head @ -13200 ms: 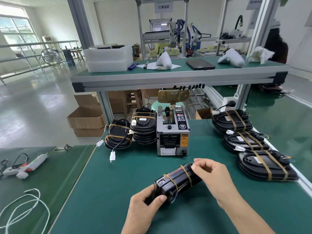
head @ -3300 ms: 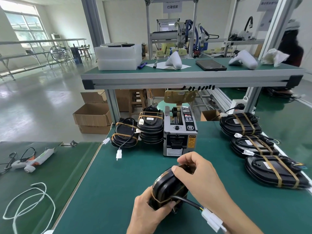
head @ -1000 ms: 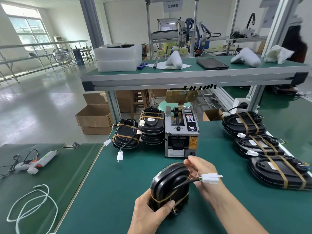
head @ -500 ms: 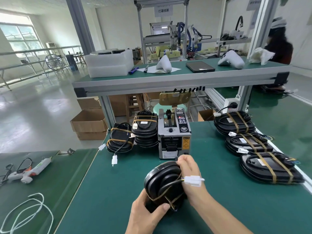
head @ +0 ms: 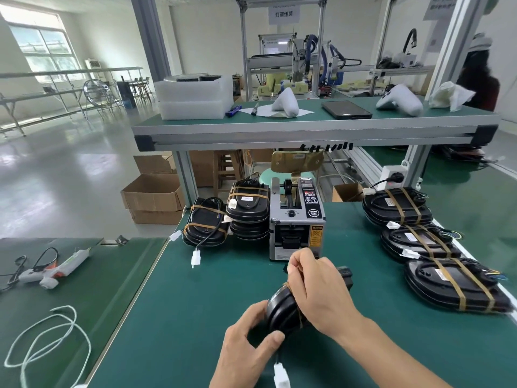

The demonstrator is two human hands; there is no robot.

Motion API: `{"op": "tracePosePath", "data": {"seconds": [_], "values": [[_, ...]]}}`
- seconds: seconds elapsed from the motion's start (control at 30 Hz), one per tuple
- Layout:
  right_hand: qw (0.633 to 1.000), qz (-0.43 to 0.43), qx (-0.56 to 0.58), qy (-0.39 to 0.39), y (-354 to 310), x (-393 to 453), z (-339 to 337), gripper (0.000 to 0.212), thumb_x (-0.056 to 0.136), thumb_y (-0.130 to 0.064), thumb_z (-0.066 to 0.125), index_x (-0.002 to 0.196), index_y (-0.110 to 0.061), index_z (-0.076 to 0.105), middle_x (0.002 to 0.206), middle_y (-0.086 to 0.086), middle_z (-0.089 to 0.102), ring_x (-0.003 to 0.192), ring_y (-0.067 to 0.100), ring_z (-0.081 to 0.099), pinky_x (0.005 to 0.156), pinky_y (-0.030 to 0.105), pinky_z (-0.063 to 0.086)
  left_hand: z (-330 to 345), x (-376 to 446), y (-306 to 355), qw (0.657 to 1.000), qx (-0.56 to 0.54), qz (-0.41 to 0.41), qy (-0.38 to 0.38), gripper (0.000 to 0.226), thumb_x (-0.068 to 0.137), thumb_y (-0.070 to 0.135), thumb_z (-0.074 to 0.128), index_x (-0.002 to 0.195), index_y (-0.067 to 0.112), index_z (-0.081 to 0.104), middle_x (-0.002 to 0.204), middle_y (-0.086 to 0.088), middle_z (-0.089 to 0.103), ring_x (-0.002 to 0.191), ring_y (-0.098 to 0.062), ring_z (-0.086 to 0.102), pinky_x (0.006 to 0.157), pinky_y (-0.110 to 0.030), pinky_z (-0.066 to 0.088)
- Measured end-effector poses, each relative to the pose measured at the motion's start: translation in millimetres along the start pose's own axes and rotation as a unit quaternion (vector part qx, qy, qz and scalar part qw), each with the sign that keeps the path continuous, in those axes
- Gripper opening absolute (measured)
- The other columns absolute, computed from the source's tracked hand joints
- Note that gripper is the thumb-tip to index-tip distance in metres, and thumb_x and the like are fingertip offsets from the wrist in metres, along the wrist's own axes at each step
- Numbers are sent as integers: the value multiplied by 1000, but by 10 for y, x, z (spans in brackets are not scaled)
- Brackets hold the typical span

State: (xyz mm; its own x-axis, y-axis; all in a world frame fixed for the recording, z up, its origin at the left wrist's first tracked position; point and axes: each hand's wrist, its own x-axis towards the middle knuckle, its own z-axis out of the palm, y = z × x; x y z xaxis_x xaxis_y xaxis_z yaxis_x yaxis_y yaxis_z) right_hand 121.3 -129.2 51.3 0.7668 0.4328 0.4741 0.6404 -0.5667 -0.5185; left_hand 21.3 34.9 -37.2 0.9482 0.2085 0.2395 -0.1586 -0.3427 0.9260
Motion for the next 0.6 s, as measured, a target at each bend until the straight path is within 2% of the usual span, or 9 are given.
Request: {"op": "tracePosePath", "data": {"seconds": [0.07,0.17,0.23,0.3,0.4,0.47,0.6], "values": [[999,-15,-8,-34,-28,-18,10,13,104,-38,39,94,-35,45,72,-18,60,71,9,50,73,27,34,13,-7,-8,1000,14,7,-15,62,79,81,70,135,57,59,121,13,77,118,-12,71,99,-28,54],[997,5,28,-67,-56,7,-27,11,105,-34,46,96,-34,52,90,-22,67,90,5,54,91,31,43,33,-12,-40,999,23,3,-34,63,78,82,70,136,59,60,116,12,78,115,-12,71,100,-34,55],[992,62,101,-43,-47,8,-130,12,104,-32,52,94,-36,58,106,-26,69,110,5,55,101,35,43,40,-17,-49,999,29,1,-32,60,79,79,72,135,59,62,115,13,78,115,-12,71,102,-37,55],[983,111,145,3,7,-33,-258,12,102,-31,55,92,-34,61,115,-32,67,120,1,54,108,40,42,36,-25,-52,999,40,6,-26,60,77,83,72,132,61,63,111,13,78,113,-12,71,103,-36,54],[976,163,142,-6,120,-148,-402,9,100,-31,59,91,-32,62,127,-35,62,137,-16,34,125,48,22,33,-30,-76,997,71,7,-26,57,77,83,72,130,67,60,104,11,76,107,-11,70,99,-28,53],[974,185,128,-33,155,-221,-433,14,98,-30,63,84,-30,65,143,-30,53,144,-19,18,128,47,10,26,-36,-94,996,82,4,-34,55,78,75,76,131,69,59,104,15,75,107,-9,69,96,-21,51],[965,210,149,-51,71,-303,-413,16,96,-29,67,80,-29,69,156,-23,41,149,-15,3,129,44,8,15,-39,-88,995,88,1,-40,59,77,67,79,132,69,58,107,22,73,107,-4,69,93,-13,47]]}}
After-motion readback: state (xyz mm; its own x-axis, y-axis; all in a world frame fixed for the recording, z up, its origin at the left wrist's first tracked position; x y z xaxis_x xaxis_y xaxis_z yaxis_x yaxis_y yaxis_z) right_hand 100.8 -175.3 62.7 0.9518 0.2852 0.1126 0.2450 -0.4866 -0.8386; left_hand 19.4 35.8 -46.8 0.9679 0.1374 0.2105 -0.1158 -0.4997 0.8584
